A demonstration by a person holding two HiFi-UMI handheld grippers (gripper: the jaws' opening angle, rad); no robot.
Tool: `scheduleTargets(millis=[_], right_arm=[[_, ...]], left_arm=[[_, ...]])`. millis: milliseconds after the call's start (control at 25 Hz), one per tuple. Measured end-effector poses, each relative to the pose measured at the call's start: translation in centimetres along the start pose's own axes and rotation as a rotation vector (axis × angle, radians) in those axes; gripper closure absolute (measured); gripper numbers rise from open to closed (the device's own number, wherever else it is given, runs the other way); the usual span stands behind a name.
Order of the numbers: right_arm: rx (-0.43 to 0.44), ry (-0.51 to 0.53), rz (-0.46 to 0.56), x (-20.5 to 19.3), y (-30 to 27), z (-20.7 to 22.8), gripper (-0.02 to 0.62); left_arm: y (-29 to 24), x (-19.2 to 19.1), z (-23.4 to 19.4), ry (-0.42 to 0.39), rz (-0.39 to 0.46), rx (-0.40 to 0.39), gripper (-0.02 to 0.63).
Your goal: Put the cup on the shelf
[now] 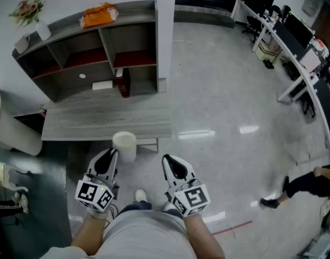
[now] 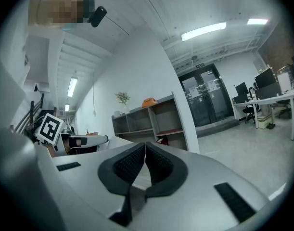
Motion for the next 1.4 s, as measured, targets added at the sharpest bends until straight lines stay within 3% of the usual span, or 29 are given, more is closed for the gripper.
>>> scheduleTargets(millis=[720,1040,1400], right_arm=[[-0.104,0.078,0.008,0.9,-10.1,-4.2,0.572],[-0.095,0.037,0.007,0.1,-12.9,-1.6,0.572],[0.047,0.017,-0.002,1.1,-18.7,5.7,0.572]], left_arm=[[-2.2,1.9,-11.9,0.013,0.008,-0.150,0.549],[-4.4,1.3,-13.4,0.017,-0.001,-0.141,0.549],[-10.8,1.8,-13.5,0.025,0.020,-0.020,0.549]])
Point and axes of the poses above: the fingertips, and each gripper's own axes: y backward along the fingers, z to its right, x out of its top, the point moved 5 cm from there along y, backward along the fingers
